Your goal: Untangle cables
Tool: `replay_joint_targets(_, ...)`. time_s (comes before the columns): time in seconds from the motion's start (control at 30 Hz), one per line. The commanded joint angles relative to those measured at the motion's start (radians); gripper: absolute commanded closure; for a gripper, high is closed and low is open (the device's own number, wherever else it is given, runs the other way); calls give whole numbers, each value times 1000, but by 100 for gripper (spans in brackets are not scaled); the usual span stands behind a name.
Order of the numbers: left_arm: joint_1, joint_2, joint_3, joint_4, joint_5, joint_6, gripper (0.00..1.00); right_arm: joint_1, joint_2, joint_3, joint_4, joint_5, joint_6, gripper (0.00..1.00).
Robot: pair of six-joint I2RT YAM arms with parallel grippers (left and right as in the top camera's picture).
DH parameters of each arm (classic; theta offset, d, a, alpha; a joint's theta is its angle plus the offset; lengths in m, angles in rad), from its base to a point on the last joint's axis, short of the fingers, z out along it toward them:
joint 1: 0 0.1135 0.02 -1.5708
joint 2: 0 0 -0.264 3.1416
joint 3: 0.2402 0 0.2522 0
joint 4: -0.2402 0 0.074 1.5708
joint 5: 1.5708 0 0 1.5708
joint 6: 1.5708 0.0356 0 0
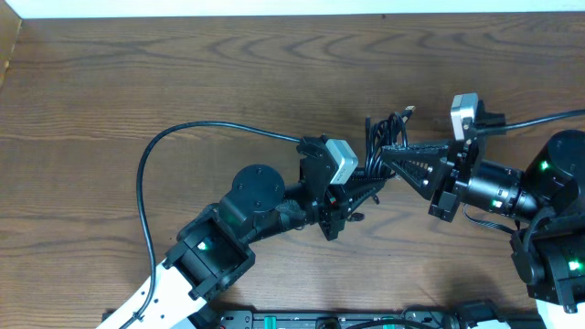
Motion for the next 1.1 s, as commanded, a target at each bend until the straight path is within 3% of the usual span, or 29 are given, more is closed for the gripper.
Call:
replay_joint_targets(0.0, 5, -6, 19, 32, -2, 8, 93, 2, -7, 8, -11, 6, -39, 99)
replay_joint_targets(0.1, 5, -8, 19, 37, -2, 13, 92, 0, -7, 8, -14, 12, -69, 94)
replay_joint_targets(0.23, 5, -20, 19, 34, 35, 66, 92, -34, -7, 8, -26, 14, -156, 31)
replay_joint_targets(0.33, 5, -35, 19, 32, 91, 120, 93, -88, -8, 8, -43, 39, -162, 13)
replay_joint_targets(0.63, 5, -59, 19, 4, 138, 238, 93, -255, -8, 8, -144, 53, -161, 8)
replay_joint_targets(0.87, 5, -58, 19, -6, 135, 420, 92, -274, -8, 8, -167, -11, -155, 8)
replay_joint_targets(1.07, 5, -57, 19, -32, 40, 506, 93, -274, -8, 8, -166, -64, -65, 8)
